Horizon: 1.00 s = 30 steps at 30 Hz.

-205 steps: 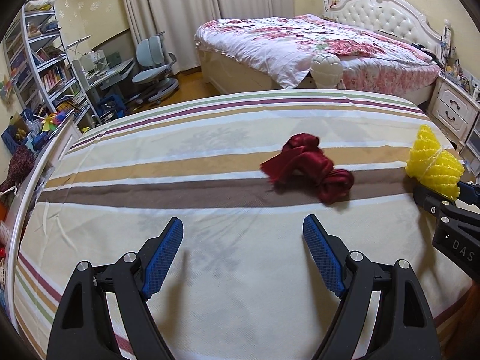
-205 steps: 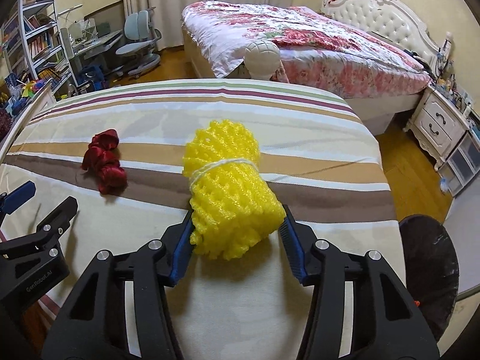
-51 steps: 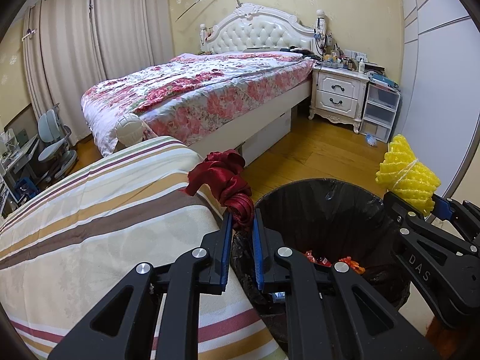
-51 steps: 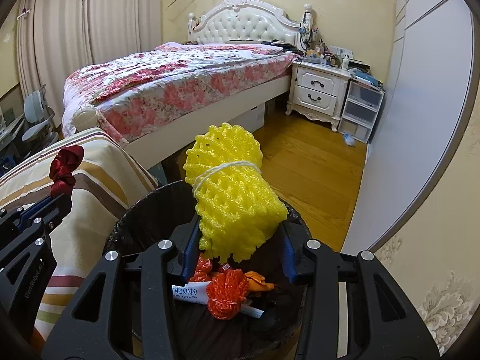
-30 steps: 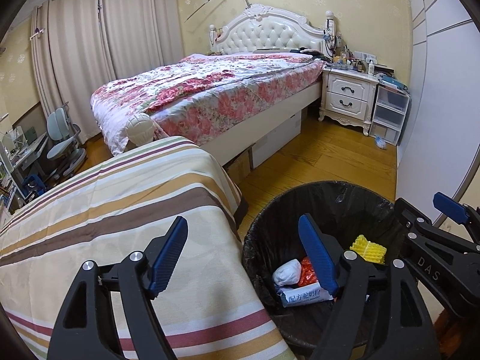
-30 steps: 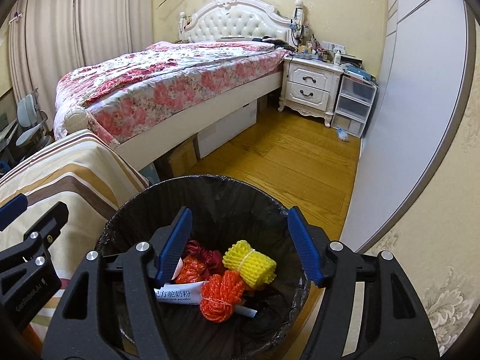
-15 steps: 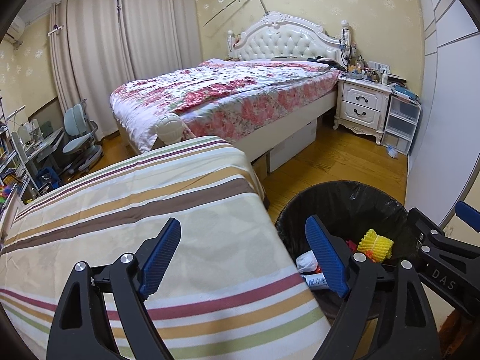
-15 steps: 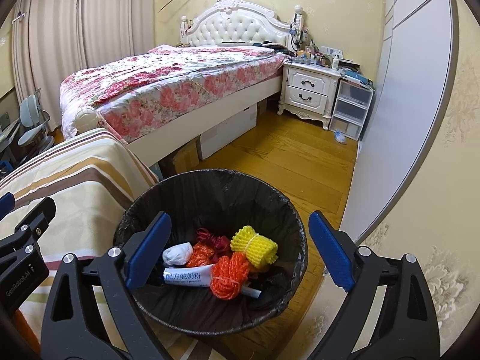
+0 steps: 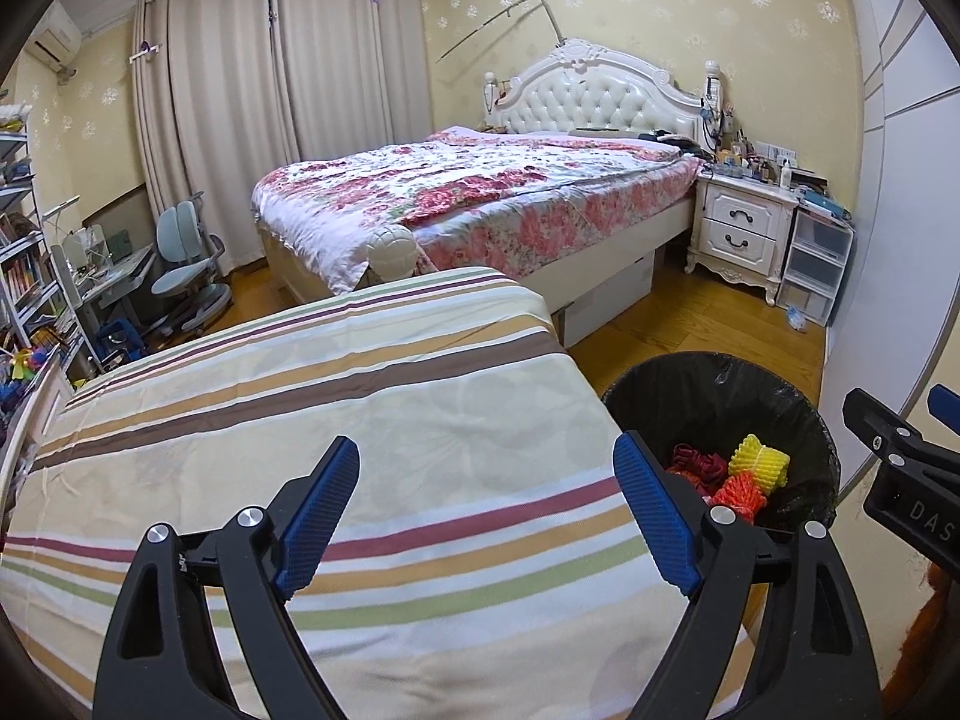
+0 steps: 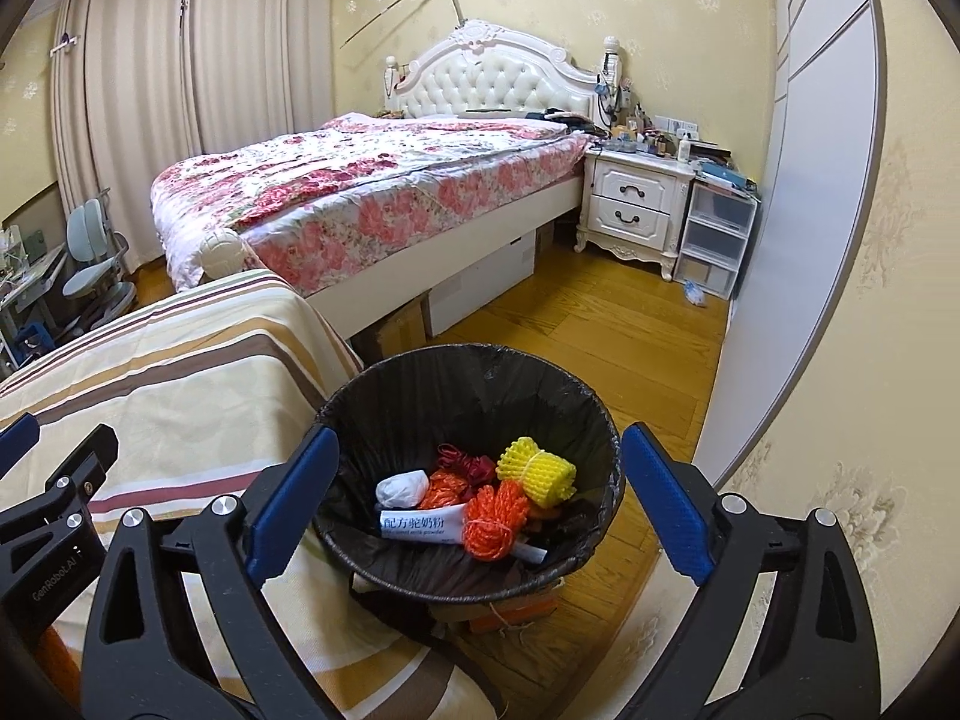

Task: Collect trash

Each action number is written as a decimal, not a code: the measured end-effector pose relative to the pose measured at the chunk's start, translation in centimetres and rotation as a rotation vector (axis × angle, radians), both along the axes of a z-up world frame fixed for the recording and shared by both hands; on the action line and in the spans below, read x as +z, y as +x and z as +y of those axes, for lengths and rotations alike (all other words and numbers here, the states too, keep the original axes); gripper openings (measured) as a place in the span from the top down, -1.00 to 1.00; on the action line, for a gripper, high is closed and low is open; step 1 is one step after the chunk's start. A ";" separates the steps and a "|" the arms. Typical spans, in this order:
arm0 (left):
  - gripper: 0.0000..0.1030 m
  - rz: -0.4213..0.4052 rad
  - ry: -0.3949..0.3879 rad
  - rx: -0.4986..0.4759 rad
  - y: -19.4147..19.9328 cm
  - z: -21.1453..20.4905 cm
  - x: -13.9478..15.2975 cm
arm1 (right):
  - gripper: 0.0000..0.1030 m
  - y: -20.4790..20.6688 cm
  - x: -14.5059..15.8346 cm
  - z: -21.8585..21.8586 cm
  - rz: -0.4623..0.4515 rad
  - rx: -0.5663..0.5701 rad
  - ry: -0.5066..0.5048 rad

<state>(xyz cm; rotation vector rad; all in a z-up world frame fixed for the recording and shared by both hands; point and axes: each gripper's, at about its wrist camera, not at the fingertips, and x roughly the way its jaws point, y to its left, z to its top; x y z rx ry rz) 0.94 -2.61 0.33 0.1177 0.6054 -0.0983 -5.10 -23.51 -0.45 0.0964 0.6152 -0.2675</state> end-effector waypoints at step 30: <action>-0.63 -0.005 -0.033 0.000 -2.3 1.4 -0.1 | -0.80 -2.3 0.2 1.3 -0.015 0.011 -0.023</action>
